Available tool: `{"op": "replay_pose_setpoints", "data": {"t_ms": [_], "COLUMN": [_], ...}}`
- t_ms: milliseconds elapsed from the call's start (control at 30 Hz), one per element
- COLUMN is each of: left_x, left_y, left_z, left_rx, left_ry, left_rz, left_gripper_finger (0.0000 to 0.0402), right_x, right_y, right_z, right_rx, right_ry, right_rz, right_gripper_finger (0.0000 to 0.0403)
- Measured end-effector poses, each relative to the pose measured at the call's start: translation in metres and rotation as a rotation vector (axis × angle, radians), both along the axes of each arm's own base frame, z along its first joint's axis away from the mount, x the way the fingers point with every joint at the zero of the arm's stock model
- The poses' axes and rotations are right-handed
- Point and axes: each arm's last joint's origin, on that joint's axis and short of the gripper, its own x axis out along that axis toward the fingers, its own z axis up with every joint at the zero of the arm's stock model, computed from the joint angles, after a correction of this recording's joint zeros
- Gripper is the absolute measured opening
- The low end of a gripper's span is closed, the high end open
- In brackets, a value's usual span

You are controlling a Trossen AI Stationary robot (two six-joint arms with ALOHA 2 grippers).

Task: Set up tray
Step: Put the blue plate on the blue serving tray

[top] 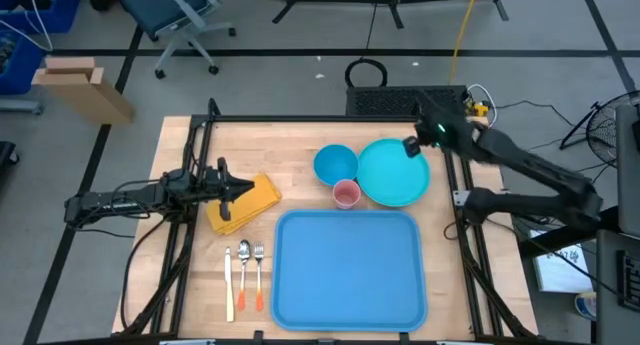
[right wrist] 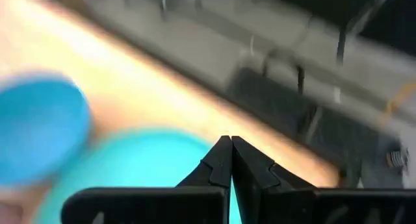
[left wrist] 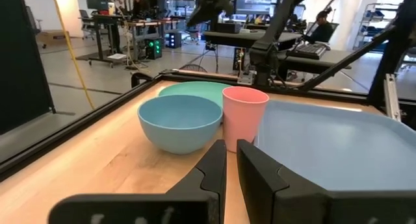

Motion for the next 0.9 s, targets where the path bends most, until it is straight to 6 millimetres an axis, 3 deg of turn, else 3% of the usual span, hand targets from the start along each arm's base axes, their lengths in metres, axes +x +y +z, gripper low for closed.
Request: {"op": "replay_pose_setpoints", "data": {"t_ms": [200, 367, 500, 667, 767, 900], "left_x": [0.000, 0.000, 0.000, 0.000, 0.000, 0.000], "left_y": [0.001, 0.001, 0.001, 0.001, 0.001, 0.001], "left_z": [0.000, 0.000, 0.000, 0.000, 0.000, 0.000], "left_rx": [-0.013, -0.013, -0.013, -0.013, -0.012, -0.022], "left_ry": [-0.003, -0.002, -0.002, -0.002, -0.001, -0.001], "left_rz": [0.027, 0.035, 0.034, 0.035, 0.035, 0.035], "left_gripper_finger": [0.0037, 0.0037, 0.0037, 0.0037, 0.0037, 0.0037], "right_x": [0.005, -0.005, -0.009, -0.004, -0.003, -0.003], "right_y": [-0.069, -0.101, -0.110, -0.112, -0.113, -0.114], "right_z": [-0.030, -0.063, -0.079, -0.086, -0.088, -0.092], "right_rx": [0.267, 0.428, 0.494, 0.529, 0.501, 0.496], "right_ry": [0.135, 0.184, 0.233, 0.204, 0.248, 0.269], "right_rz": [0.043, 0.087, 0.106, 0.189, 0.152, 0.127], "right_gripper_finger": [0.0000, 0.0025, 0.0087, 0.0201, 0.0268, 0.0322]}}
